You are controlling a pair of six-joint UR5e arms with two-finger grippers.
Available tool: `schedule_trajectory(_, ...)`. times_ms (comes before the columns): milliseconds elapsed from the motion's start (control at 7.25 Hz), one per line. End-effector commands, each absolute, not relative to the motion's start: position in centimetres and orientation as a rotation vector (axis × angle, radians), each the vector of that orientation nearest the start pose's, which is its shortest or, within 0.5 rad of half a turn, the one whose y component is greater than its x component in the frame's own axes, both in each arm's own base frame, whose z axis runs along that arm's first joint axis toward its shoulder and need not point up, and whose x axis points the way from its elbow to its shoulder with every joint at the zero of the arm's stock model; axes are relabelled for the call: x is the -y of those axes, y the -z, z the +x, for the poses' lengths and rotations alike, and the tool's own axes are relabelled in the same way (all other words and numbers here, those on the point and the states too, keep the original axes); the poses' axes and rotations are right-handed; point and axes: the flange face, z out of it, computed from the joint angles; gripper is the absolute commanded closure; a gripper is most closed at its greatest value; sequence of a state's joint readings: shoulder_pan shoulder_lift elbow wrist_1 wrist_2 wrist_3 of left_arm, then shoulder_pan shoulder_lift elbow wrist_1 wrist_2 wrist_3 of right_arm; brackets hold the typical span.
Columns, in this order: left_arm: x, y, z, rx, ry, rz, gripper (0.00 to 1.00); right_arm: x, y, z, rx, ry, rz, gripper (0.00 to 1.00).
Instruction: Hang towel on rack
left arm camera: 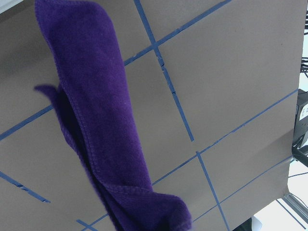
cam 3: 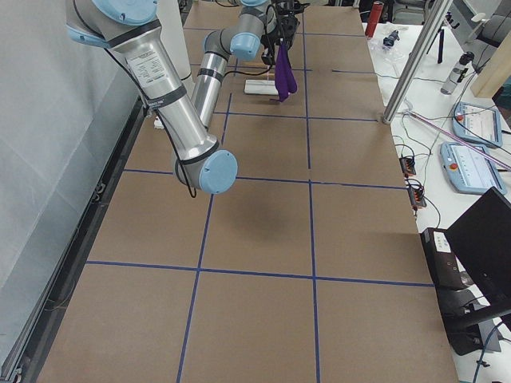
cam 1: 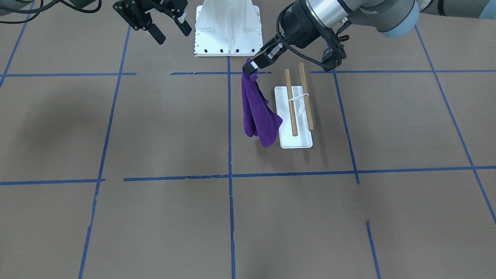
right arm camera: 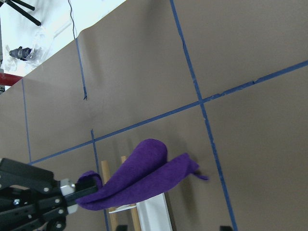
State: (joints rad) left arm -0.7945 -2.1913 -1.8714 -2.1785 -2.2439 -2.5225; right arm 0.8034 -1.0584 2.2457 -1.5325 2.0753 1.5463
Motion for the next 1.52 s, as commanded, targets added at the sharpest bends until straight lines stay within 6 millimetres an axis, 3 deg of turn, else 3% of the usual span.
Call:
schedule_trajectory(0, 42.1, -11.5, 36.5, -1.445, 0.830, -0.669, 1.00, 42.5, -17.6, -24.4, 1.155, -0.325, 0.163, 0.00)
schedule_trajectory(276, 38.3, -13.5, 33.6, -1.457, 0.770, -0.643, 1.00, 44.3, -19.6, -24.8, 1.107, -0.321, 0.165, 0.00)
schedule_trajectory(414, 38.0, -17.1, 32.4, -1.416, 0.786, -0.610, 1.00, 44.8, -20.0, -25.1, 1.109, -0.308, 0.177, 0.00)
schedule_trajectory(690, 39.1, -22.9, 30.3, -1.353, 0.770, -0.498, 1.00, 45.4, -20.8, -25.4, 1.097, -0.315, 0.171, 0.00)
schedule_trajectory(1241, 40.4, -32.3, 23.7, -1.282, 0.732, -0.287, 1.00, 46.7, -22.4, -25.8, 1.067, -0.318, 0.173, 0.00)
schedule_trajectory(1379, 40.3, -33.3, 23.5, -1.276, 0.716, -0.272, 1.00, 46.9, -22.6, -25.9, 1.064, -0.319, 0.170, 0.00)
